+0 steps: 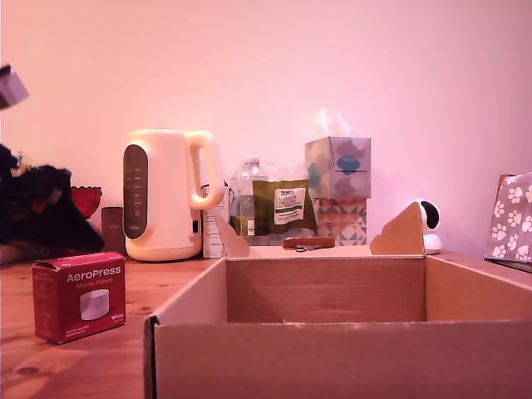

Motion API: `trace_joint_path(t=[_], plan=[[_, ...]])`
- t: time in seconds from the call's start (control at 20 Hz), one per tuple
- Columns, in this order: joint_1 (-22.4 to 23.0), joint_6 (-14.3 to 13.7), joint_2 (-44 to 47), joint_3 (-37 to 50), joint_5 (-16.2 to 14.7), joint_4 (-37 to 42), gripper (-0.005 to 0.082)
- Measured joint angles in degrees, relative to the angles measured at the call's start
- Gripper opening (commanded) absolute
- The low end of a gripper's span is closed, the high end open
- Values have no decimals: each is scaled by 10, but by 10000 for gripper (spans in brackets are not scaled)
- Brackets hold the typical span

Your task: Pick the red carton of coffee filters and place it in the cardboard box

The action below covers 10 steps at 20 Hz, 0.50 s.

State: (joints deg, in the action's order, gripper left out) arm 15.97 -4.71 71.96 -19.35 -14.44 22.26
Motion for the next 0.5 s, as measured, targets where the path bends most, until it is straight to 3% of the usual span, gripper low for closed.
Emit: trace_joint_path(t=[0.3,0.5], plan=[[0,0,4,0,14,-30,571],[0,0,46,0,14,4,570]])
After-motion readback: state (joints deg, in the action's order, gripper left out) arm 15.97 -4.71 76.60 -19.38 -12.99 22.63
